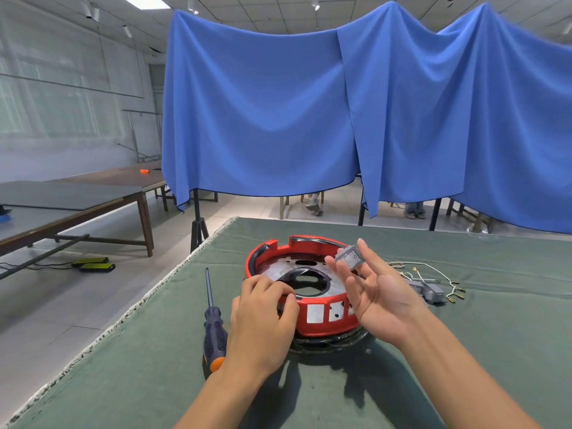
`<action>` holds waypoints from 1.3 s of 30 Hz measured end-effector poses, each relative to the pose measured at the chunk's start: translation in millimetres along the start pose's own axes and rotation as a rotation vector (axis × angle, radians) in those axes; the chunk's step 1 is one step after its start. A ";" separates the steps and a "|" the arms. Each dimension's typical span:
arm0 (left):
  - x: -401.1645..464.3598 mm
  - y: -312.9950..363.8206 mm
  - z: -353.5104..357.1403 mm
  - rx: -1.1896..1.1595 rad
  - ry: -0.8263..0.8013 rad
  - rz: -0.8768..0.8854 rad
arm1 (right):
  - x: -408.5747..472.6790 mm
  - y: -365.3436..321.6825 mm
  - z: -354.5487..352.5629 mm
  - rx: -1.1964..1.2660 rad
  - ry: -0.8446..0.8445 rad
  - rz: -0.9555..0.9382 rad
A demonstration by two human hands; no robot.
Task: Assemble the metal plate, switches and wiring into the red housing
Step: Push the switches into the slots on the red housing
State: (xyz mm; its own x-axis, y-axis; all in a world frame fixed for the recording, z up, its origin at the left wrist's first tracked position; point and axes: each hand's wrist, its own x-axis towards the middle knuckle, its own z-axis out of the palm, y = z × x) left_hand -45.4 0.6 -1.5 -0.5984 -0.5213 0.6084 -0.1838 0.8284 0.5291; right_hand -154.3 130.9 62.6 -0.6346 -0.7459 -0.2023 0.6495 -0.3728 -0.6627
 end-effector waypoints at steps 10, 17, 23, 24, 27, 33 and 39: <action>5.6 -4.2 -15.4 -0.149 -0.022 -0.026 | -1.5 0.6 -6.3 -0.242 0.067 -0.100; 11.8 -11.3 -29.5 -0.025 -0.315 -0.002 | 1.3 8.7 -0.2 -0.617 0.214 -0.274; 12.6 7.2 -24.7 -0.098 -0.324 -0.012 | -1.2 9.1 4.4 -0.776 0.311 -0.450; 14.0 10.6 -23.8 -0.170 -0.321 -0.033 | -2.4 8.4 3.9 -0.799 0.311 -0.501; 18.9 25.9 -24.5 -0.398 -0.299 -0.071 | -5.8 5.6 2.9 -0.857 0.316 -0.665; 34.6 48.6 -27.9 -0.590 -0.261 -0.172 | -10.8 0.3 4.8 -0.843 0.326 -0.826; 50.8 63.7 -27.8 -0.695 -0.269 -0.214 | -11.7 -12.6 5.9 -0.868 0.377 -0.859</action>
State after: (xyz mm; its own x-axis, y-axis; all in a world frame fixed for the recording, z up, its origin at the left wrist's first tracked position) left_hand -65.8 21.2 79.6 -0.7902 -0.5140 0.3338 0.1617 0.3505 0.9225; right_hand -152.6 141.1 77.6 -0.8843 -0.1902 0.4264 -0.4215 -0.0673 -0.9043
